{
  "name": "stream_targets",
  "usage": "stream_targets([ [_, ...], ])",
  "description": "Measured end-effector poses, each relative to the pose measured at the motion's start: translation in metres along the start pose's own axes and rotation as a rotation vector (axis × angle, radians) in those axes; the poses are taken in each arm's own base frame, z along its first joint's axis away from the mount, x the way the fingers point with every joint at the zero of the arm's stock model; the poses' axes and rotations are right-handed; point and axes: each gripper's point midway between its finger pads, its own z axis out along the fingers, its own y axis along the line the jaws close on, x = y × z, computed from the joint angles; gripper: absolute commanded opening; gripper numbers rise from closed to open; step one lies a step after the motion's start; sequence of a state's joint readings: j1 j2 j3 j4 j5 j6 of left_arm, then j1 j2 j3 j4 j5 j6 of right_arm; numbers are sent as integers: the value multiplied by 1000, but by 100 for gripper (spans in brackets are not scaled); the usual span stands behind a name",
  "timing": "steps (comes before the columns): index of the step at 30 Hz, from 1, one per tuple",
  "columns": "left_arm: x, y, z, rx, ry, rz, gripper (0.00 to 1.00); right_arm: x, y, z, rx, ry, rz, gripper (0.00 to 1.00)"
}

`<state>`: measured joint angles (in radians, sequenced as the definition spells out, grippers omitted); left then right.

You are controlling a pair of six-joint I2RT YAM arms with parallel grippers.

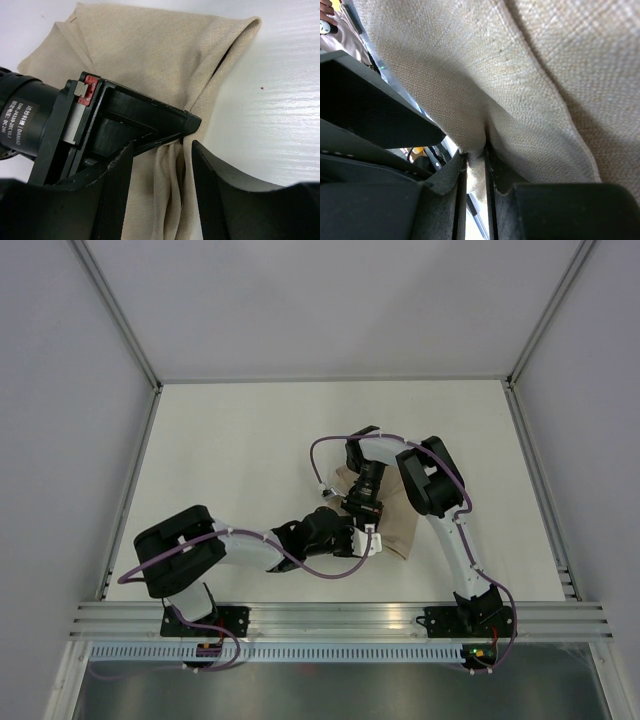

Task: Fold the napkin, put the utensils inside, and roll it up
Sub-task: Roll the napkin at the center of the board.

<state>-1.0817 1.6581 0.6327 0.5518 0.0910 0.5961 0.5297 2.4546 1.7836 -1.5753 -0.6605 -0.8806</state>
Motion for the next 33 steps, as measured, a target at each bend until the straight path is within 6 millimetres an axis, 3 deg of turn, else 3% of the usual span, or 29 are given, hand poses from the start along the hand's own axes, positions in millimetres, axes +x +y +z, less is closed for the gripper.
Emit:
stream_targets([
  [16, 0, 1, -7, -3, -10, -24, 55, 0, 0, 0, 0, -1, 2, 0],
  [24, 31, -12, -16, 27, 74, -82, 55, 0, 0, 0, 0, -1, 2, 1],
  [33, 25, -5, -14, 0, 58, -80, 55, 0, 0, 0, 0, -1, 2, 0],
])
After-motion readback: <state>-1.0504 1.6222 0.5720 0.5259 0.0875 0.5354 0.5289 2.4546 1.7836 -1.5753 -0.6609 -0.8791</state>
